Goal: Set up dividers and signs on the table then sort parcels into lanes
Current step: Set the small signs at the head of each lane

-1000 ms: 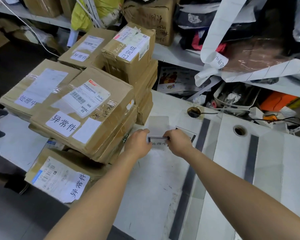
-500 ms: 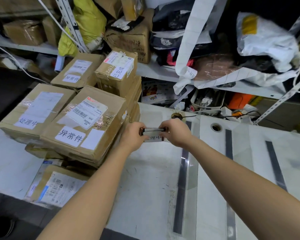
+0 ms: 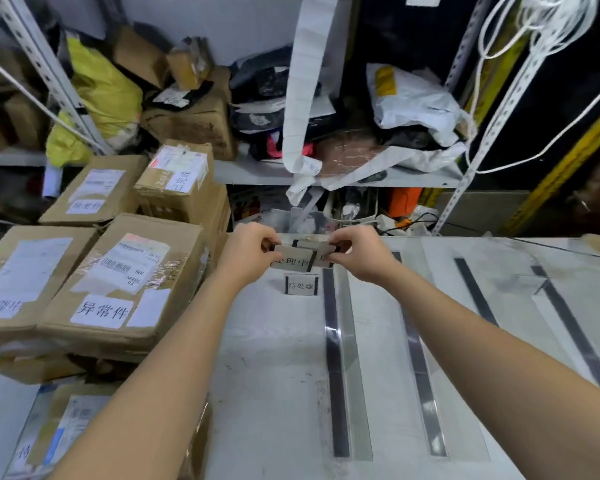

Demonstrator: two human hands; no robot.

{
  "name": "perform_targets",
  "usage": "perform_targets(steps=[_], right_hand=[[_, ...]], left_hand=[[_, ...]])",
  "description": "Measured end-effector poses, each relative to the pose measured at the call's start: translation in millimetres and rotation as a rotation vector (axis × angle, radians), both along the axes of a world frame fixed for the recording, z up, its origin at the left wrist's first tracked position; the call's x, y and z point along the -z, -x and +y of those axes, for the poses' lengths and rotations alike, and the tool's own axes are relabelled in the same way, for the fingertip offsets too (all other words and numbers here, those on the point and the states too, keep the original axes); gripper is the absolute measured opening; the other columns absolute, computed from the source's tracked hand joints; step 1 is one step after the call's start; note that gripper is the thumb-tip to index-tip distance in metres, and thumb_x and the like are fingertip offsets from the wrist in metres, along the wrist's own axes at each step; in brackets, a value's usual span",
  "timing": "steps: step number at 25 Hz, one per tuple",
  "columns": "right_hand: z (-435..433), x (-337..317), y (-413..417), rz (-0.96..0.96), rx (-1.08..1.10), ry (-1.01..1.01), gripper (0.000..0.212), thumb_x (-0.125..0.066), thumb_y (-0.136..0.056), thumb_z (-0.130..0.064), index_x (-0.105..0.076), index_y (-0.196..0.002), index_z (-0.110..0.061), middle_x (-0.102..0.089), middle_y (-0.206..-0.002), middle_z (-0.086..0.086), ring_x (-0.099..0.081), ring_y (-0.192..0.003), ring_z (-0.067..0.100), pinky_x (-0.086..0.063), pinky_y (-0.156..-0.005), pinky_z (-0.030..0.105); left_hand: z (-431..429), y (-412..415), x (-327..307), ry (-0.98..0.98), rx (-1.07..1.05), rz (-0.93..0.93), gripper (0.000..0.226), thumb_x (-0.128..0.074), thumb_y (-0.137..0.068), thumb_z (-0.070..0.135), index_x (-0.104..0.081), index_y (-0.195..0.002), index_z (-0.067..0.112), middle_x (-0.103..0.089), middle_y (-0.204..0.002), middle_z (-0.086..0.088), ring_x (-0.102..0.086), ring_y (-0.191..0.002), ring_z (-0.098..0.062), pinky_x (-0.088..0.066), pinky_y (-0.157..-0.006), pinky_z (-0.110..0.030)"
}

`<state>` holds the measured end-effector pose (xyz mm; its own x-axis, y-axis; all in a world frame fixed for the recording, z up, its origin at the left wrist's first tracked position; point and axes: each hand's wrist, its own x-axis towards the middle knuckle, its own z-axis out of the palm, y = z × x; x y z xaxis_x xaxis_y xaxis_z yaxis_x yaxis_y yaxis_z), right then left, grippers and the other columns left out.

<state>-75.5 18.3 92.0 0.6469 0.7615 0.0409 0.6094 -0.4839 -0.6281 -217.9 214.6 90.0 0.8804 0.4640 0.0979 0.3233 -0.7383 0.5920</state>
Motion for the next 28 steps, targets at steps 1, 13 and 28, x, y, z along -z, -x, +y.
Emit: perform_targets(steps=[1, 13, 28], right_hand=[[-10, -3, -4, -0.022, 0.039, -0.003, 0.013, -0.079, -0.085, -0.01, -0.08, -0.097, -0.016, -0.072, -0.089, -0.009, -0.065, -0.079, 0.007, -0.058, -0.077, 0.029], [-160, -26, -74, -0.152, 0.351, 0.022, 0.012, -0.078, -0.087, -0.016, -0.077, -0.097, -0.022, -0.073, -0.094, -0.002, -0.065, -0.083, 0.017, -0.059, -0.077, 0.041], [-298, 32, -203, -0.028, 0.273, 0.084, 0.01, -0.08, -0.085, -0.023, -0.073, -0.09, -0.029, -0.072, -0.09, -0.009, -0.064, -0.081, 0.013, -0.061, -0.074, 0.043]], left_hand=[[-2, -7, -6, -0.012, 0.019, -0.007, 0.013, -0.085, -0.08, 0.015, -0.08, -0.091, 0.018, -0.072, -0.081, 0.004, -0.066, -0.078, -0.013, -0.06, -0.074, -0.036], [-92, -96, -27, 0.041, 0.181, -0.059, 0.011, -0.081, -0.084, 0.013, -0.074, -0.085, 0.021, -0.07, -0.086, 0.003, -0.066, -0.08, -0.015, -0.051, -0.069, -0.025], [-211, -199, 33, -0.066, -0.009, 0.22, 0.015, -0.084, -0.081, 0.01, -0.072, -0.088, 0.014, -0.064, -0.074, -0.002, -0.058, -0.071, -0.018, -0.05, -0.069, -0.032]])
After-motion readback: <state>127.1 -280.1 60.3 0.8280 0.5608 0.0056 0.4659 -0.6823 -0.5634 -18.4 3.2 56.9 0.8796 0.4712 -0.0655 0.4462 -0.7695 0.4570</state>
